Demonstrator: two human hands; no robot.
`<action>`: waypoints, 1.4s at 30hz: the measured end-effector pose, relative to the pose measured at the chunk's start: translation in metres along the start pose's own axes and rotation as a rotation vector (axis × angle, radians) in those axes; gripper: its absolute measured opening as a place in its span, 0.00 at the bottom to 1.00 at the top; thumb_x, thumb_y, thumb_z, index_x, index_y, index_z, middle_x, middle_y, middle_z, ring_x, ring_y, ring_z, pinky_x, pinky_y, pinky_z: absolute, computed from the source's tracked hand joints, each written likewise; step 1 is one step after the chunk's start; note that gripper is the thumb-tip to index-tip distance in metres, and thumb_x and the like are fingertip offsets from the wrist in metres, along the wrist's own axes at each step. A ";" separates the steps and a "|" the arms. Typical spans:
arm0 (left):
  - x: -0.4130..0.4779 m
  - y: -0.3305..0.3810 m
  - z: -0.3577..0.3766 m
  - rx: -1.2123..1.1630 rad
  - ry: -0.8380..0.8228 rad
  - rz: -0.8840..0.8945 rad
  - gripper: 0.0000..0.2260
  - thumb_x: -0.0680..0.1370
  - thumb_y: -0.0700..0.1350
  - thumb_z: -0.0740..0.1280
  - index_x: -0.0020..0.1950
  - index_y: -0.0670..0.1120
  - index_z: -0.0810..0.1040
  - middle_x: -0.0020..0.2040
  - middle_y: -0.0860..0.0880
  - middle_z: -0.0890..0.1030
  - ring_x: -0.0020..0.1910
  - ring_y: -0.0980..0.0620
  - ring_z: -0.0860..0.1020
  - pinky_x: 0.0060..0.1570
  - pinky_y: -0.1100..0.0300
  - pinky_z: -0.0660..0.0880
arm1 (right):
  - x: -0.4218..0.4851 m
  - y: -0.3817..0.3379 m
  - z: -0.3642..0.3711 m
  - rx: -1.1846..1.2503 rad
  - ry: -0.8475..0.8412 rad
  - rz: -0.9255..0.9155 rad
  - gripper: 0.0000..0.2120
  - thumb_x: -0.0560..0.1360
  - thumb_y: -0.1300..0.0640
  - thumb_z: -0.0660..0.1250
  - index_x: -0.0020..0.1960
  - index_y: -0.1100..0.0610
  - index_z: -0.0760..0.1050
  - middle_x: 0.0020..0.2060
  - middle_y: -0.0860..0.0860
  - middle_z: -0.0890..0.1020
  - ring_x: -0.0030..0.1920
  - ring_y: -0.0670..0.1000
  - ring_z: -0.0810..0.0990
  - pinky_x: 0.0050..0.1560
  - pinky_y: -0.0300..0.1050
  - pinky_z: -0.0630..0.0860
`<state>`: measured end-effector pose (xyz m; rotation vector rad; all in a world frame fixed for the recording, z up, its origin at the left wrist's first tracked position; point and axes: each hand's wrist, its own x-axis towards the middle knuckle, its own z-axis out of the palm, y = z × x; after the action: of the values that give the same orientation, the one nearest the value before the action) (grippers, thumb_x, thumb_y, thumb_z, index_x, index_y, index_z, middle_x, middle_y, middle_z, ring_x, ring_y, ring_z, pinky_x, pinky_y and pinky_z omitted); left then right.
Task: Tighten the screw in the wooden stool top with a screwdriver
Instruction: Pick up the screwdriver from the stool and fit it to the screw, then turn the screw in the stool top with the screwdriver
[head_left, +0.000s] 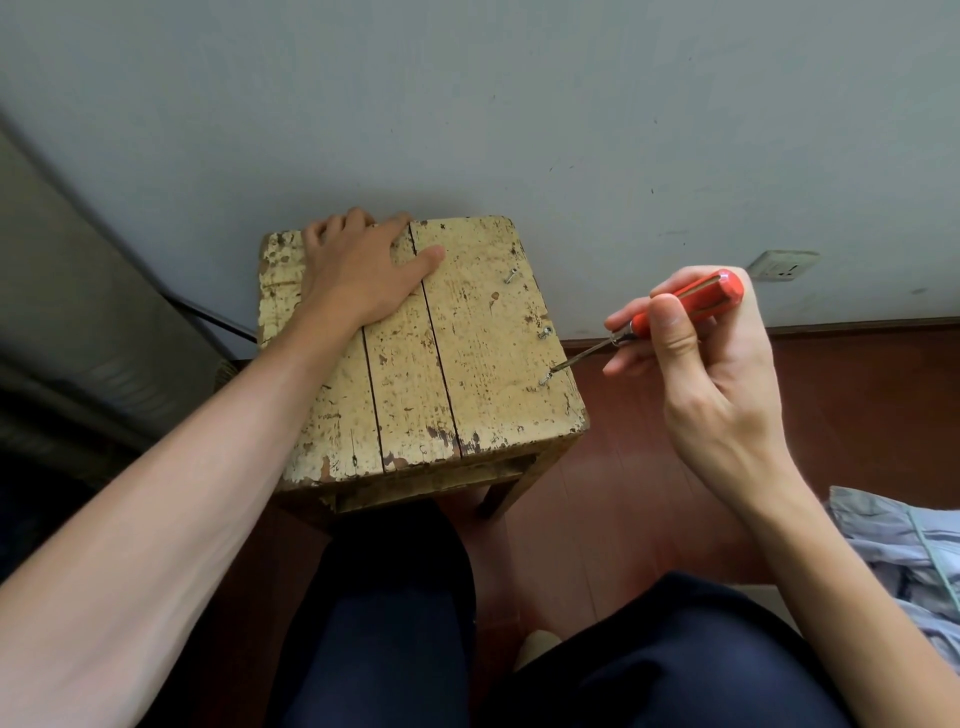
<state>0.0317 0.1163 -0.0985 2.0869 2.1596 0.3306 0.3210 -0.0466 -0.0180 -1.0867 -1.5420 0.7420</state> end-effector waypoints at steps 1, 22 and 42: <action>0.000 0.000 0.000 0.000 0.003 0.001 0.40 0.73 0.79 0.46 0.79 0.60 0.64 0.72 0.45 0.71 0.73 0.41 0.65 0.72 0.44 0.56 | 0.000 0.000 0.000 -0.001 -0.001 -0.001 0.01 0.85 0.38 0.63 0.54 0.32 0.73 0.49 0.51 0.87 0.37 0.54 0.87 0.45 0.51 0.84; 0.000 0.001 0.000 -0.005 0.010 0.000 0.39 0.74 0.78 0.48 0.79 0.60 0.65 0.71 0.45 0.71 0.73 0.41 0.65 0.72 0.44 0.56 | 0.000 0.005 0.002 -0.060 -0.046 0.004 0.02 0.85 0.38 0.64 0.55 0.34 0.73 0.49 0.47 0.86 0.39 0.53 0.87 0.46 0.50 0.83; -0.002 0.000 -0.001 -0.001 0.026 0.000 0.38 0.74 0.78 0.48 0.77 0.60 0.67 0.71 0.45 0.73 0.72 0.42 0.67 0.71 0.45 0.58 | 0.037 -0.029 -0.017 -0.343 -0.306 -0.025 0.23 0.88 0.61 0.63 0.82 0.49 0.70 0.63 0.46 0.82 0.60 0.44 0.83 0.53 0.32 0.76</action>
<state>0.0318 0.1145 -0.0978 2.0942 2.1734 0.3604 0.3293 -0.0255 0.0265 -1.2414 -1.9937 0.6633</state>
